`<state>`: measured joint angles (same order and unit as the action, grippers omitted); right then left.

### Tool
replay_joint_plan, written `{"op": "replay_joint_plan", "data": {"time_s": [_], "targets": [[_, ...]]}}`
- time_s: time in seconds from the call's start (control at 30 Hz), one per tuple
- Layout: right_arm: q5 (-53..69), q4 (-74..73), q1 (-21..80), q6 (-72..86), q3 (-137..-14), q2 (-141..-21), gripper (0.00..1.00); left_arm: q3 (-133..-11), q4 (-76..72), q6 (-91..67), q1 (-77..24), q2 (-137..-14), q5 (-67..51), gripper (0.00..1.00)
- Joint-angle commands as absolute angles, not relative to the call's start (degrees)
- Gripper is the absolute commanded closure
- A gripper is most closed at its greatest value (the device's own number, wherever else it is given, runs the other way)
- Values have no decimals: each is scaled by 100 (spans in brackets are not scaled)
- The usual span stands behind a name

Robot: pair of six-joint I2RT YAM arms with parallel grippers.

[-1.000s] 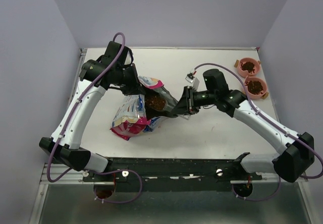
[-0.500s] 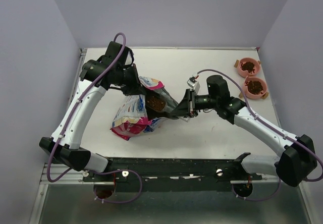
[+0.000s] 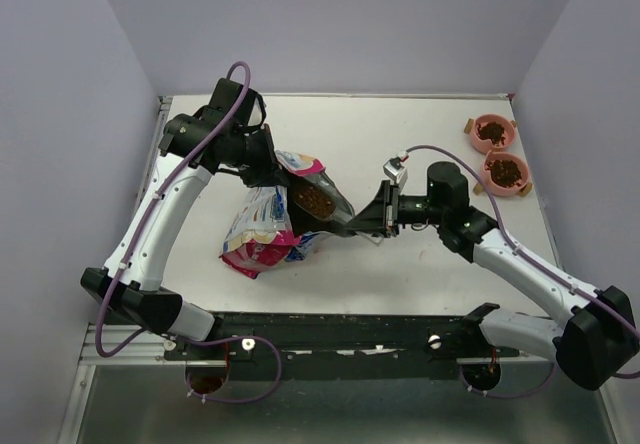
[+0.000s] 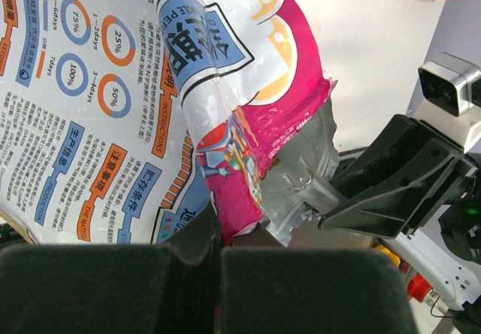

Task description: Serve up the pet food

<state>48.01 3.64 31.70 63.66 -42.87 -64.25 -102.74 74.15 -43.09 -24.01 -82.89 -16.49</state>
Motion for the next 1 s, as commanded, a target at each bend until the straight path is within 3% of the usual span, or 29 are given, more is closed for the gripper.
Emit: {"op": "replay_joint_plan", "data": {"time_s": [0.0,0.97], "targets": [[5062,756,3085,6451,-4113,-6293,100,-10609,6812,-4482,-2426,-8025,-2145,100],[5036,1951,2883,7101,-3305,-5660,100,-10468,6750,-4588,-2426,-7866,-2118,100]]}}
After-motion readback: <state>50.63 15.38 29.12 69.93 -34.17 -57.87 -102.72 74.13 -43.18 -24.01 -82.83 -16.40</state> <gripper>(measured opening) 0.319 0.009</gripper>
